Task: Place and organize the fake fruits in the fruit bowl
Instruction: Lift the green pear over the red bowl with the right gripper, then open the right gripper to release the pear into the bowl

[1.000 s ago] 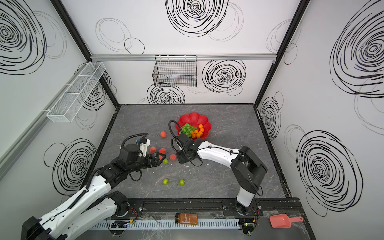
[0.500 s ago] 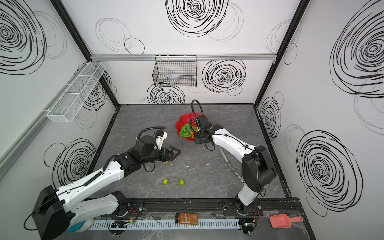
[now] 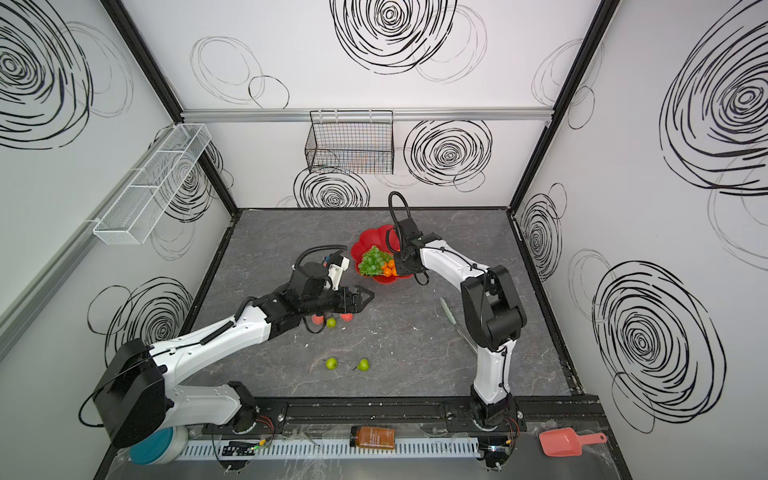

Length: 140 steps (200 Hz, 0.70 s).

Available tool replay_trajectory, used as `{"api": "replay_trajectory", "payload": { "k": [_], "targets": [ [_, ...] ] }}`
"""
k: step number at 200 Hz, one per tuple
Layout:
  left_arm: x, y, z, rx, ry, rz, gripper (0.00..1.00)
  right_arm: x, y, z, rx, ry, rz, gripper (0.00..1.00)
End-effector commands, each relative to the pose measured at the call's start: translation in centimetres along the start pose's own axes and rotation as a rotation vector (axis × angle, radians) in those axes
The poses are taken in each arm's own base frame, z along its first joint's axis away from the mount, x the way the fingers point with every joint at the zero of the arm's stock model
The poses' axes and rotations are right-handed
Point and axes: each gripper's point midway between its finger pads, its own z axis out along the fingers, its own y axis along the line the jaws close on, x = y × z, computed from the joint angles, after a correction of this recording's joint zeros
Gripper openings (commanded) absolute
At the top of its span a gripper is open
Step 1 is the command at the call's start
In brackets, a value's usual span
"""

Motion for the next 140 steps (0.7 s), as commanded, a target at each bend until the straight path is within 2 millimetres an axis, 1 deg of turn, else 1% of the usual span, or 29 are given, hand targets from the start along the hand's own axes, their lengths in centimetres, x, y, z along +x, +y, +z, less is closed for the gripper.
{"api": "replay_trajectory", "payload": {
  "k": [1,52,88,140],
  "targets": [
    [-2.1,-2.3,-0.3,0.068,-0.060,0.014,0.96,-0.2,-0.3,0.1,0.015,0.021,-0.022,0.39],
    [-1.5,-1.9,-0.3,0.062,-0.049,0.018,0.96,0.1,-0.4,1.4,0.020,0.045,-0.022,0.40],
    [-1.3,-1.9,-0.3,0.064,-0.047,0.017,0.96,0.4,-0.1,2.4,0.010,0.063,-0.024,0.43],
    [-1.1,-2.0,-0.2,0.068,-0.042,0.017,0.96,0.3,-0.2,2.4,0.013,0.061,-0.023,0.49]
  ]
}}
